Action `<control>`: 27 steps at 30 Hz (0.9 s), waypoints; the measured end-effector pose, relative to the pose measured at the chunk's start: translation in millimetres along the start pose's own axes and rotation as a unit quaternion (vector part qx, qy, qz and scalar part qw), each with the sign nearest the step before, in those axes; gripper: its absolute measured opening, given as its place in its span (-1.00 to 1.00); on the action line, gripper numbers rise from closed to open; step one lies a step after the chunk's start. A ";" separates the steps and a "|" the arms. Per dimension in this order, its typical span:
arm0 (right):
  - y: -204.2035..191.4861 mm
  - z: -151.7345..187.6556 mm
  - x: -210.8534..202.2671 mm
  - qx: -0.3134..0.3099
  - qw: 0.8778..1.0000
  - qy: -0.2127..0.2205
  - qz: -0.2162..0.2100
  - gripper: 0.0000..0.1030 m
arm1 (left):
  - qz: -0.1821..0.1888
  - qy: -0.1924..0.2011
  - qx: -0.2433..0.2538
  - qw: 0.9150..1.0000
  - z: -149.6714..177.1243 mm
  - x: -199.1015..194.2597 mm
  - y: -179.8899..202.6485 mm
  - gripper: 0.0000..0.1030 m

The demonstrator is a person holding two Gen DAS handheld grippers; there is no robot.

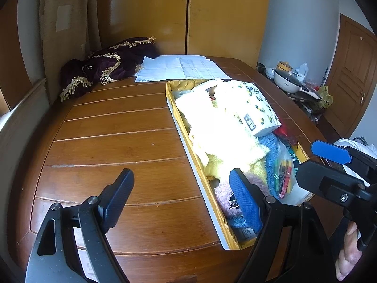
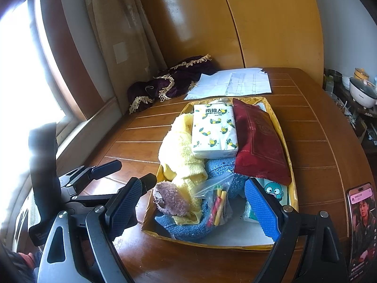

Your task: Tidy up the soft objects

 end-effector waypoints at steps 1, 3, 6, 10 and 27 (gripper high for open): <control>0.0 0.1 0.4 0.000 1.000 0.000 0.000 0.77 | 0.000 0.000 0.001 1.000 0.1 -0.4 0.1 0.62; 0.1 0.1 0.4 0.000 1.000 -0.001 0.001 0.77 | 0.001 0.000 0.002 1.000 0.8 -1.1 1.4 0.62; 0.3 0.7 -0.2 0.001 1.000 -0.001 0.001 0.77 | 0.002 0.000 0.003 1.000 1.1 -1.1 2.7 0.62; 1.0 0.7 -0.4 0.003 1.000 0.000 0.001 0.77 | 0.000 -0.002 0.004 1.000 1.7 -0.8 3.3 0.62; -0.6 -1.6 -3.9 0.001 1.000 0.007 -0.002 0.77 | -0.005 -0.002 0.004 1.000 0.9 1.3 1.5 0.62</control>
Point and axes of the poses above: each gripper's, at about its wrist camera, not at the fingertips, and x roughly the way its jaws point, y to its right, z to its underside, the point moved 6 cm from there along x, roughly the way its jaws point, and after that the axes turned 15 degrees about -x, right-handed, at the moved point
